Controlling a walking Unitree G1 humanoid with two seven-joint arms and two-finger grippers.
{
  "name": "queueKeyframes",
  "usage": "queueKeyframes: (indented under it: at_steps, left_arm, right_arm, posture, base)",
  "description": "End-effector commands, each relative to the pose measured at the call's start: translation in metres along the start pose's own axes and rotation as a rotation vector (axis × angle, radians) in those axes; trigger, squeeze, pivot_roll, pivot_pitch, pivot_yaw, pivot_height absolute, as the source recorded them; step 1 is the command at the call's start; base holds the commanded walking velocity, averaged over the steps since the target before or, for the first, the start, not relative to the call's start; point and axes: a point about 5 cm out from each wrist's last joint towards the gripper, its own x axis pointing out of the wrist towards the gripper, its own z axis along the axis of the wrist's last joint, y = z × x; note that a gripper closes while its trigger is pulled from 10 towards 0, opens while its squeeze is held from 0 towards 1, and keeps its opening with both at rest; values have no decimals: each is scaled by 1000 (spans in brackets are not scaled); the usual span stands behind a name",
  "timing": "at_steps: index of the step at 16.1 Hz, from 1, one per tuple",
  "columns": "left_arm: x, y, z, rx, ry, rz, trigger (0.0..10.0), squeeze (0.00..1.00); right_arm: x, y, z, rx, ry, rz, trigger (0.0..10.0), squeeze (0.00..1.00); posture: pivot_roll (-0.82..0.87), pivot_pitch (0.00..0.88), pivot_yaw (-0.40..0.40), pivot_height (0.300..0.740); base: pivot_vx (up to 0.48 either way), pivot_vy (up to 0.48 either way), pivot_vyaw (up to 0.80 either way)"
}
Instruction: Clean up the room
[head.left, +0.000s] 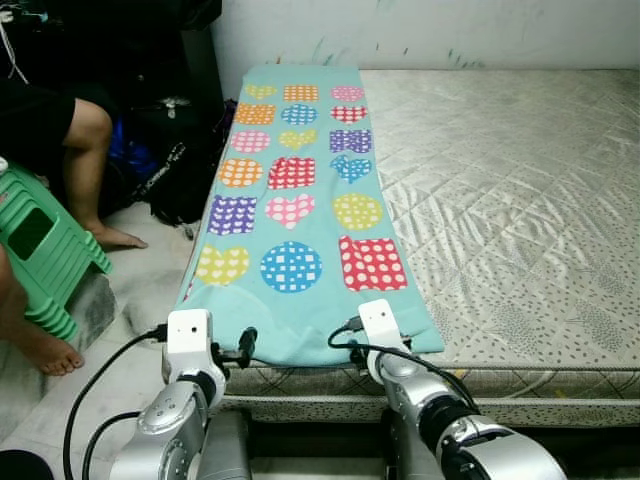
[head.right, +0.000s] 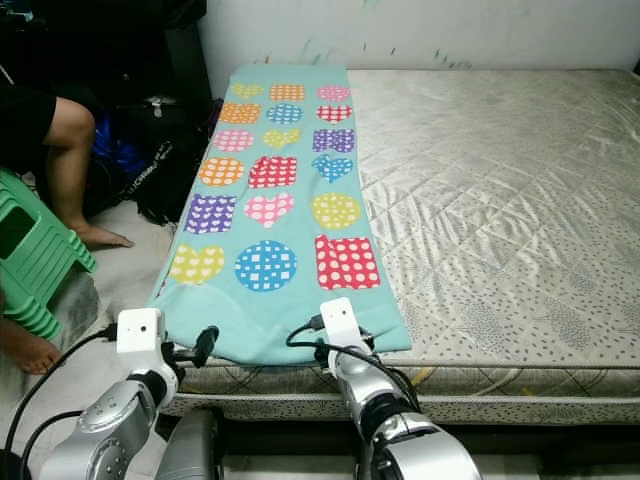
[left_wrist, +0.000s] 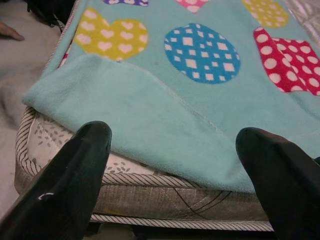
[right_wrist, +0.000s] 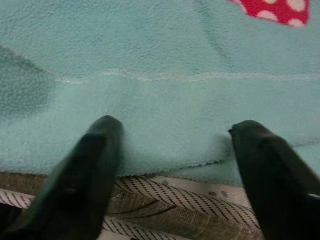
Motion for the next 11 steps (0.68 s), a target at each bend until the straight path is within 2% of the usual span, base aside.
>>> queueKeyframes:
  at_steps: [1,2,5,6,7,11]
  left_arm:
    - [-1,0,3,9,-6,-2,10000,0]
    - [0,-1,3,11,-6,-5,10000,0]
    - [1,-2,5,12,-8,-11,10000,0]
    - [1,-4,8,2,-20,-15,10000,0]
    - [0,-4,10,-6,-34,-18,10000,0]
    - [-6,-1,15,-23,-77,-37,10000,0]
  right_arm:
    - [0,3,-2,-10,5,1,863,0]
    - [-1,6,-4,-27,10,7,0,0]
    - [-1,12,-4,-59,6,18,0,0]
    - [-1,14,5,38,-34,39,1569,0]
    - [-1,14,10,86,-56,48,10000,0]
    - [-1,9,29,172,-144,81,10000,0]
  posture:
    - [55,0,13,587]
    - [56,0,14,587]
    - [59,0,13,587]
    - [66,0,11,587]
    - [72,0,10,587]
    - [61,7,13,587]
  base:
    - [0,0,0]
    - [0,0,0]
    - [0,0,0]
    - [0,0,0]
    - [0,0,0]
    - [0,0,0]
